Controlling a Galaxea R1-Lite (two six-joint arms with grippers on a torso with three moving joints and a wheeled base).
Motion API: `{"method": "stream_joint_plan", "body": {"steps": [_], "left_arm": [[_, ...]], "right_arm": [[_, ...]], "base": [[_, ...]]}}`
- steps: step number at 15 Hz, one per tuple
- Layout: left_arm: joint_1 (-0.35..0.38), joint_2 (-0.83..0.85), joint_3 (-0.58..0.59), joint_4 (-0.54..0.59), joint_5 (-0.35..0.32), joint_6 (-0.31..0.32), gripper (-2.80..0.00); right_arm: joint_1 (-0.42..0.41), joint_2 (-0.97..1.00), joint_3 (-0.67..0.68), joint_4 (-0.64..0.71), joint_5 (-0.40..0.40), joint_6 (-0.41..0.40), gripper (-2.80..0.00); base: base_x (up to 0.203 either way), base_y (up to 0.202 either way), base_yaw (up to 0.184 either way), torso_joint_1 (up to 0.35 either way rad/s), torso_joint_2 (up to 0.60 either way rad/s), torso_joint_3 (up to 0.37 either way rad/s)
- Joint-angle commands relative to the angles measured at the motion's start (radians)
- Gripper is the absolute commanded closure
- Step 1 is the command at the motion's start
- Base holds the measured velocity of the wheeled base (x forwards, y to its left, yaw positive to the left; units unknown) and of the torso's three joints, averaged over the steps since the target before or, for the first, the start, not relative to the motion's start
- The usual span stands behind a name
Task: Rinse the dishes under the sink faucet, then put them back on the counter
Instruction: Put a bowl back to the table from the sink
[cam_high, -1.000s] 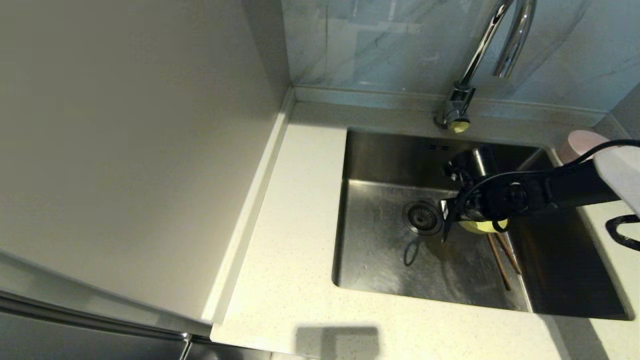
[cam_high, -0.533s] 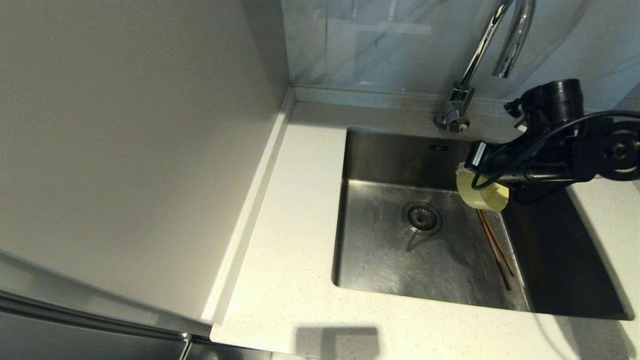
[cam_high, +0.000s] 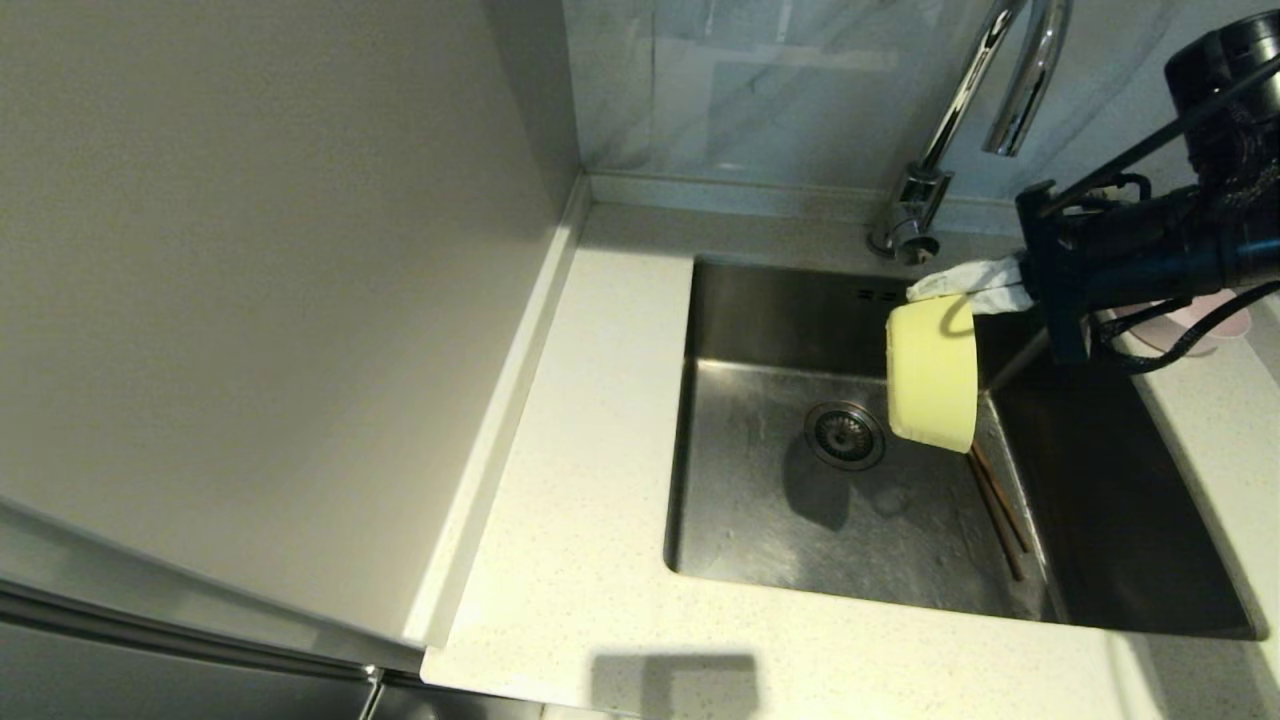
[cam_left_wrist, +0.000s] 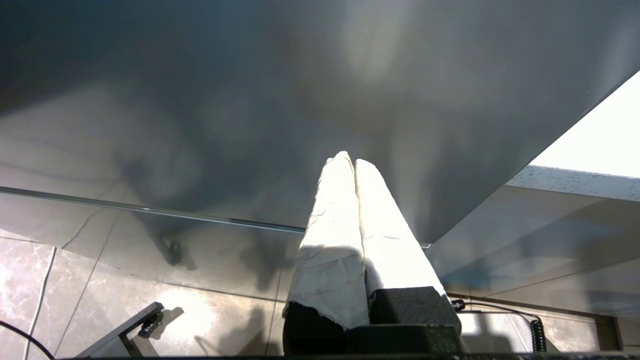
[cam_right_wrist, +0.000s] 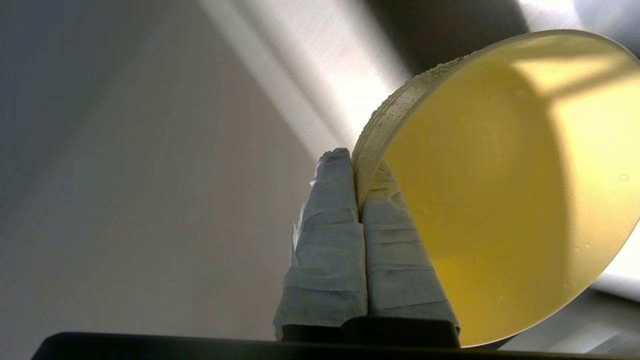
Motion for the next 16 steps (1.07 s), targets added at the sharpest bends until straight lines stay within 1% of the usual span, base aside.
{"method": "stream_joint_plan", "body": {"steps": [1,2,3,4,6,8,9,11,12,13,14,15,16], "left_arm": [[0.0,-0.003,0.0,0.0,0.0,-0.001,0.0],[0.0,-0.003,0.0,0.0,0.0,-0.001,0.0],[0.0,-0.003,0.0,0.0,0.0,-0.001,0.0],[0.0,-0.003,0.0,0.0,0.0,-0.001,0.0],[0.0,-0.003,0.0,0.0,0.0,-0.001,0.0],[0.0,-0.003,0.0,0.0,0.0,-0.001,0.0],[0.0,-0.003,0.0,0.0,0.0,-0.001,0.0],[0.0,-0.003,0.0,0.0,0.0,-0.001,0.0],[0.0,-0.003,0.0,0.0,0.0,-0.001,0.0],[0.0,-0.003,0.0,0.0,0.0,-0.001,0.0],[0.0,-0.003,0.0,0.0,0.0,-0.001,0.0],[0.0,-0.003,0.0,0.0,0.0,-0.001,0.0],[0.0,-0.003,0.0,0.0,0.0,-0.001,0.0]], "right_arm": [[0.002,-0.003,-0.039,0.012,0.197,0.2,0.0],[0.002,0.003,-0.04,0.014,0.274,0.257,0.0],[0.003,0.012,-0.043,0.014,0.333,0.325,0.0],[0.003,0.021,-0.042,0.015,0.376,0.367,0.0],[0.003,0.042,0.004,0.012,0.401,0.376,0.0],[0.001,0.046,-0.028,0.014,0.402,0.409,0.0],[0.0,0.052,-0.012,0.013,0.4,0.418,0.0],[-0.002,0.055,-0.032,0.011,0.393,0.411,0.0],[-0.013,0.052,-0.026,0.012,0.389,0.373,0.0],[-0.051,0.038,-0.013,0.024,0.388,0.308,0.0],[-0.091,0.019,0.006,0.056,0.387,0.22,0.0],[-0.131,0.003,0.031,0.104,0.384,0.095,0.0],[-0.167,-0.013,0.054,0.153,0.364,-0.073,0.0]], "base": [[0.0,0.0,0.0,0.0,0.0,0.0],[0.0,0.0,0.0,0.0,0.0,0.0],[0.0,0.0,0.0,0.0,0.0,0.0],[0.0,0.0,0.0,0.0,0.0,0.0],[0.0,0.0,0.0,0.0,0.0,0.0],[0.0,0.0,0.0,0.0,0.0,0.0],[0.0,0.0,0.0,0.0,0.0,0.0],[0.0,0.0,0.0,0.0,0.0,0.0],[0.0,0.0,0.0,0.0,0.0,0.0],[0.0,0.0,0.0,0.0,0.0,0.0],[0.0,0.0,0.0,0.0,0.0,0.0],[0.0,0.0,0.0,0.0,0.0,0.0],[0.0,0.0,0.0,0.0,0.0,0.0]]}}
